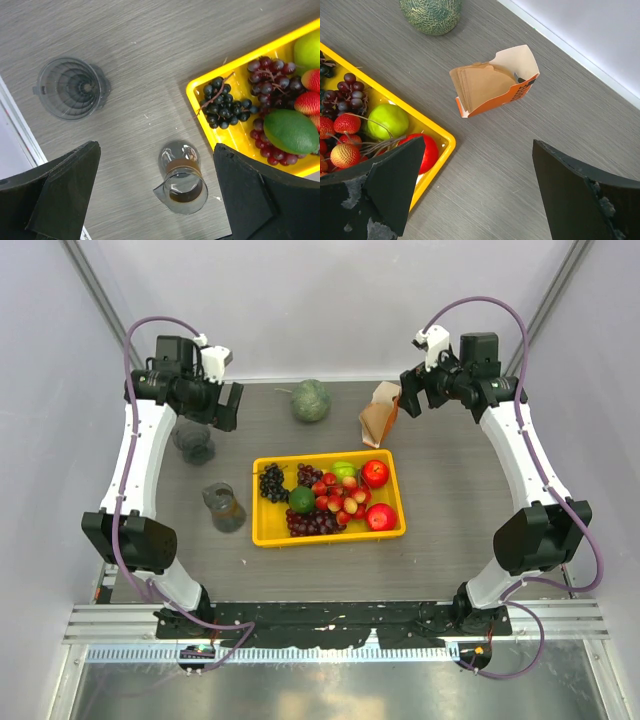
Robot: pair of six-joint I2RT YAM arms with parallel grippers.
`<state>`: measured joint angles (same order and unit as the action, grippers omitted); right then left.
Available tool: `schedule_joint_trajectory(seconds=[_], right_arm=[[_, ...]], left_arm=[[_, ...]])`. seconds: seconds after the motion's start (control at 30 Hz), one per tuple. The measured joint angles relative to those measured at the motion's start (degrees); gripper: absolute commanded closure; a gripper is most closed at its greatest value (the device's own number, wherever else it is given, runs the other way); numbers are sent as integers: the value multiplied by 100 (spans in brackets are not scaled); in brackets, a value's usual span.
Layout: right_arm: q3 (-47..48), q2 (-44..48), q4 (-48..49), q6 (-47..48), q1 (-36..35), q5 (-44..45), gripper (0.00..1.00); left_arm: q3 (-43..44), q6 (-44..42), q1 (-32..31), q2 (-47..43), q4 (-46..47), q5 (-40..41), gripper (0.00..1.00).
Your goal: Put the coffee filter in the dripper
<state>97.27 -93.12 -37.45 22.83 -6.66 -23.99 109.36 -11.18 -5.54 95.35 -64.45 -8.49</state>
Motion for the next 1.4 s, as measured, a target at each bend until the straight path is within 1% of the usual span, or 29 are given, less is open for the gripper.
schedule_joint_trajectory(seconds=[0.07, 0.2, 0.37, 0.6, 0.77, 1.0, 1.07, 1.4], right_arm=[[0, 0, -13, 0, -4, -7, 5], [0, 0, -76, 4, -4, -31, 5], [0, 0, -155, 31, -4, -59, 5], [0, 2, -164, 81, -4, -74, 4], [-109, 107, -168, 107, -13, -70, 5], [-219, 256, -181, 131, -28, -52, 5], [-227, 275, -181, 131, -35, -46, 5], [-280, 398, -190, 166, -35, 35, 5]], left_arm=[[0, -166, -4, 0, -66, -195, 1], [-44, -800, -96, -2, -286, -706, 1], [-466, -1950, -420, -11, -654, -1134, 1], [-1488, -3460, -789, -15, -793, -1189, 1], [-2009, -4234, -844, -15, -765, -1038, 1], [-2376, -4933, -844, -11, -546, -990, 4], [-2426, -5049, -859, 7, -520, -990, 0], [-2721, -5123, -997, 247, -11, -815, 0]])
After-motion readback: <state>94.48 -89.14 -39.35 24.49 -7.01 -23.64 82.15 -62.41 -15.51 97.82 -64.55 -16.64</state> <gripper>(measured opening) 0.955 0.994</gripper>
